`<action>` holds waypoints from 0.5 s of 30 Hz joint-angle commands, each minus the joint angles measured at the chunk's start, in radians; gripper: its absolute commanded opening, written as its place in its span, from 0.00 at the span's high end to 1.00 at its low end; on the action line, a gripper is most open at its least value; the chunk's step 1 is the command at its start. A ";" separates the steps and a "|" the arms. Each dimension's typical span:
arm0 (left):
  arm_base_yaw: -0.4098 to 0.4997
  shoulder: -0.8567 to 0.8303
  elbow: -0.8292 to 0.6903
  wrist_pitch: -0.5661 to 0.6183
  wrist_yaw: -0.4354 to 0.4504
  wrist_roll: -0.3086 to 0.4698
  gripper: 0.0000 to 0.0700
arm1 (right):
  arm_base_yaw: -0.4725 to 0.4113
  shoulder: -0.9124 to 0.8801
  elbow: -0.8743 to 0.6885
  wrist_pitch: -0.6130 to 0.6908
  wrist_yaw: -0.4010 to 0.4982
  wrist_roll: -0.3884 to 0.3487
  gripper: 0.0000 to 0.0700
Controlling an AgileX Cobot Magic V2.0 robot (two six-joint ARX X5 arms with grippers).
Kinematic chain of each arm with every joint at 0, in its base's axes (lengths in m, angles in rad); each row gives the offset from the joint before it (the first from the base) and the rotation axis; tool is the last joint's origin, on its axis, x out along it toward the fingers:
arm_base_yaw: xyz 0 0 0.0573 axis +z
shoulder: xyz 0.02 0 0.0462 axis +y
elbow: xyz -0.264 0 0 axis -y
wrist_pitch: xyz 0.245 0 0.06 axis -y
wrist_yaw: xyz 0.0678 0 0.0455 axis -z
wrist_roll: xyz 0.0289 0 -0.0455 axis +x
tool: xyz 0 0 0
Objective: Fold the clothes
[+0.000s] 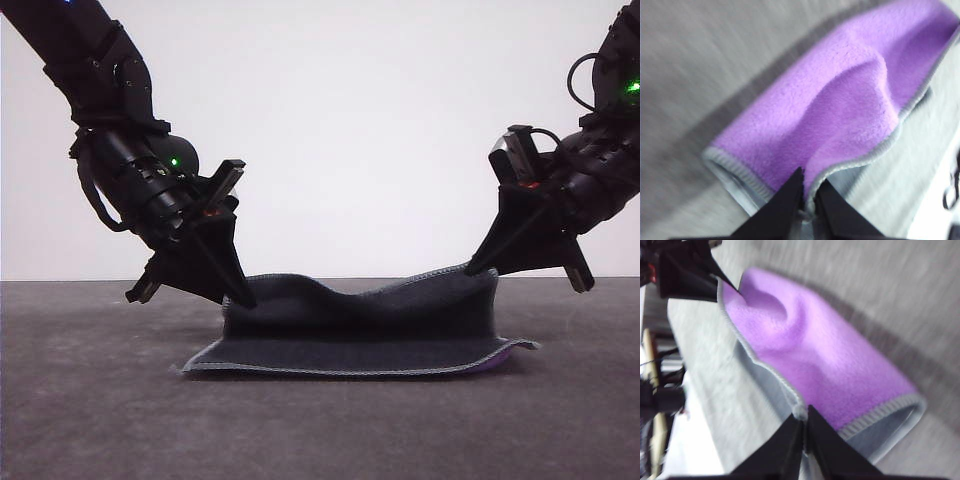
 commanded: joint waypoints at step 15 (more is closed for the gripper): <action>-0.013 0.005 0.017 -0.150 0.011 0.081 0.96 | 0.001 0.008 0.018 -0.145 -0.006 -0.095 1.00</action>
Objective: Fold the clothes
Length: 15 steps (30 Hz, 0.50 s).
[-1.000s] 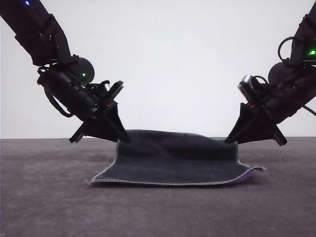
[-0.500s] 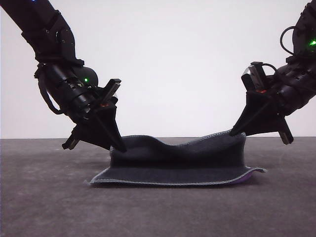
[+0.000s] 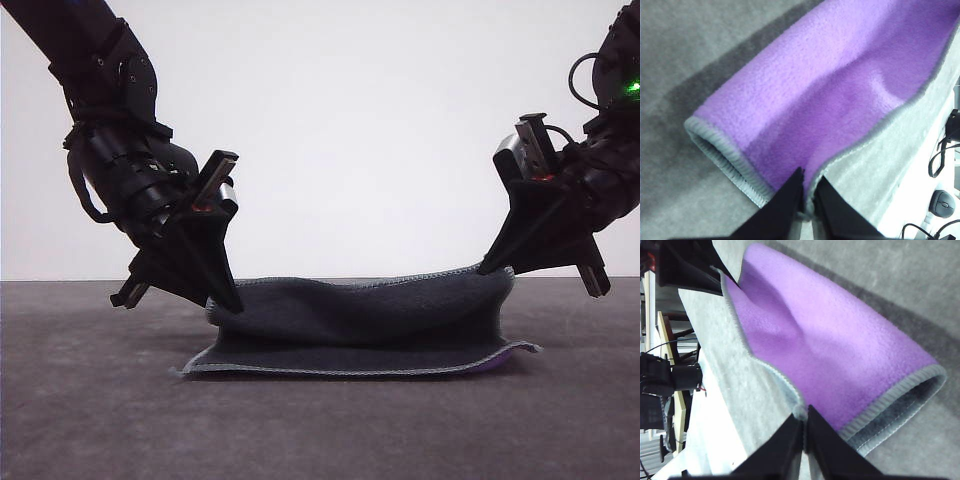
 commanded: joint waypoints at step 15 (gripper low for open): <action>-0.004 0.005 0.016 -0.056 0.039 0.017 0.50 | 0.001 0.008 0.018 -0.071 -0.006 -0.046 0.59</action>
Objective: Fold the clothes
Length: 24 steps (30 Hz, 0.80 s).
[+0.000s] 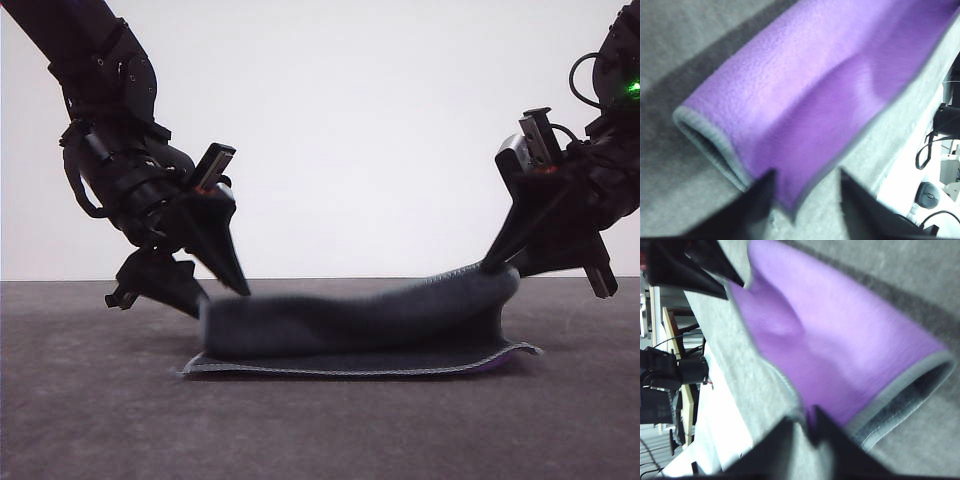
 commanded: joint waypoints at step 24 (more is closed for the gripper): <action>0.099 -0.227 0.029 0.060 -0.157 -0.082 0.49 | -0.097 -0.390 0.018 -0.042 0.127 0.027 0.35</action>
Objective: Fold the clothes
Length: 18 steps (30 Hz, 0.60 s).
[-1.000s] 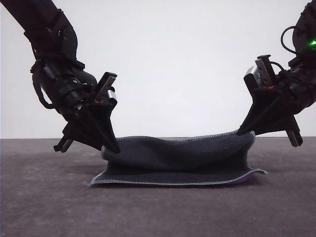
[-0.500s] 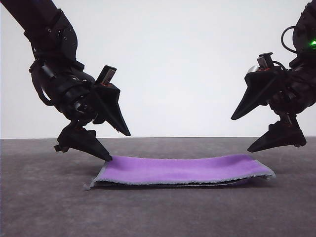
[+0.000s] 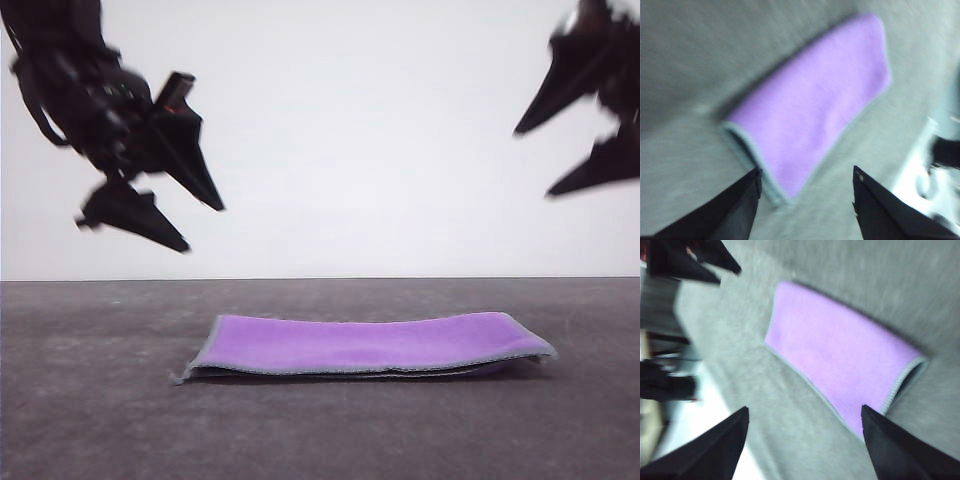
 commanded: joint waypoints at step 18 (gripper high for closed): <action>0.020 -0.458 -0.133 -0.065 -0.418 -0.102 0.49 | -0.012 -0.512 -0.223 0.107 0.294 0.219 0.35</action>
